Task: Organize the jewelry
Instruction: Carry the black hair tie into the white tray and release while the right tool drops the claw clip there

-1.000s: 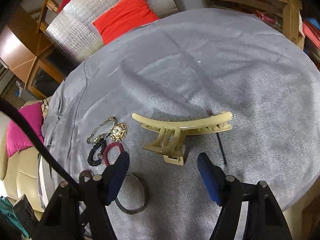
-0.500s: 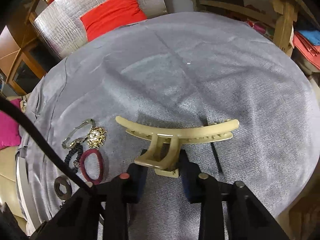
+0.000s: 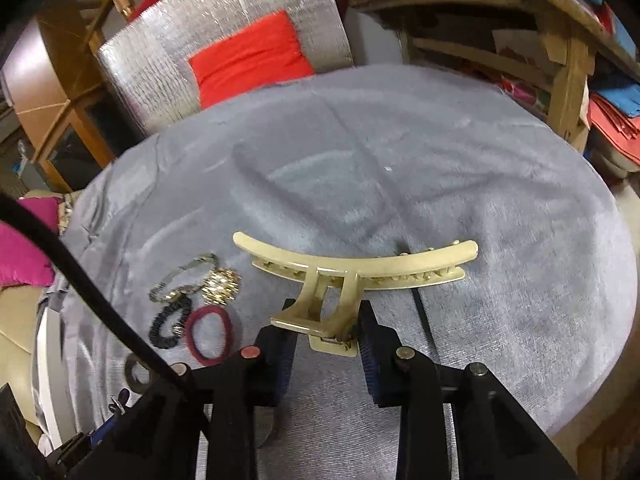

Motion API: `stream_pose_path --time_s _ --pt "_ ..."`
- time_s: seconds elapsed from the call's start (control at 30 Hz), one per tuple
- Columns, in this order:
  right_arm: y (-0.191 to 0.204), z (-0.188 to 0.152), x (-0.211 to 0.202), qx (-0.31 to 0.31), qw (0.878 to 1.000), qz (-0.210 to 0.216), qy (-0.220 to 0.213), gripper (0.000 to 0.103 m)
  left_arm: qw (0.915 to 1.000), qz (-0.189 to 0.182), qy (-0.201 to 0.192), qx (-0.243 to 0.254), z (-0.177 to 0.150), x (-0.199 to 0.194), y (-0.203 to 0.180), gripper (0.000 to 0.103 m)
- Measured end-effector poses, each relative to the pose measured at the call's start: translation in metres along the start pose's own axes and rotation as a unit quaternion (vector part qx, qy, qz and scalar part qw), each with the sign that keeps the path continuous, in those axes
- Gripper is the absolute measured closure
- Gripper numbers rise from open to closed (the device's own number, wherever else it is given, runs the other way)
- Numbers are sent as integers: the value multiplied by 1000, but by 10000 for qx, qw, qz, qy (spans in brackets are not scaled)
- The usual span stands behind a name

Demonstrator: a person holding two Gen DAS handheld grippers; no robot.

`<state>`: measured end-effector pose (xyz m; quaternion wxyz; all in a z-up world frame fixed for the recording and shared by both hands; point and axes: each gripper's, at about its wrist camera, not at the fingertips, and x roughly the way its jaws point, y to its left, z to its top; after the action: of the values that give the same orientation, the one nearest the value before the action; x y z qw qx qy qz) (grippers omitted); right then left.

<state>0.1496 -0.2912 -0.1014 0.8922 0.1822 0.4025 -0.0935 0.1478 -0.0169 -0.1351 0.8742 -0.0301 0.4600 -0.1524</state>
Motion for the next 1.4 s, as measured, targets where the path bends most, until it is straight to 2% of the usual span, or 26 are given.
stream_pose_path --time_s 0.07,0.23,0.4,0.5,0.57,0.73,0.87,1.0,1.07,1.2,1.27,1.4 --pt "3 -1 -4 -52 9999 18 -99 72 10000 -18 -89 -34 2 -7 3 91" --pt "13 -3 -9 -172 9995 111 -242 72 9987 273 -430 -6 3 -28 9 90" --pt "30 -8 -12 -384 9982 336 -329 72 9922 769 -939 -269 10 -57 33 90" --pt "50 -13 -14 -691 9951 623 -347 72 9792 1374 -1406 -504 11 -84 58 91" --pt "69 -18 -15 -903 9906 995 -257 72 9715 1601 -1614 -672 9 -99 75 91" --pt "142 -26 -14 -1467 9749 1676 25 72 9423 2396 -1957 -1282 -9 -139 143 91" --pt "233 -33 -20 -1935 9504 2423 249 72 9222 2788 -1909 -1883 -29 -157 198 91" --pt "341 -49 -23 -2420 9116 3260 644 72 9076 3034 -1596 -2423 -50 -158 245 91" --pt "383 -60 -24 -2592 8979 3472 780 72 9057 3053 -1441 -2564 -54 -154 255 91" --pt "474 -86 -16 -2992 8630 3852 1317 72 9052 3032 -983 -2810 -66 -139 262 91" --pt "508 -97 -6 -3077 8526 3919 1572 72 9055 3032 -756 -2871 -70 -130 265 91" --pt "546 -111 23 -3259 8364 3936 1982 72 8977 3006 -462 -3190 -79 -123 276 91"
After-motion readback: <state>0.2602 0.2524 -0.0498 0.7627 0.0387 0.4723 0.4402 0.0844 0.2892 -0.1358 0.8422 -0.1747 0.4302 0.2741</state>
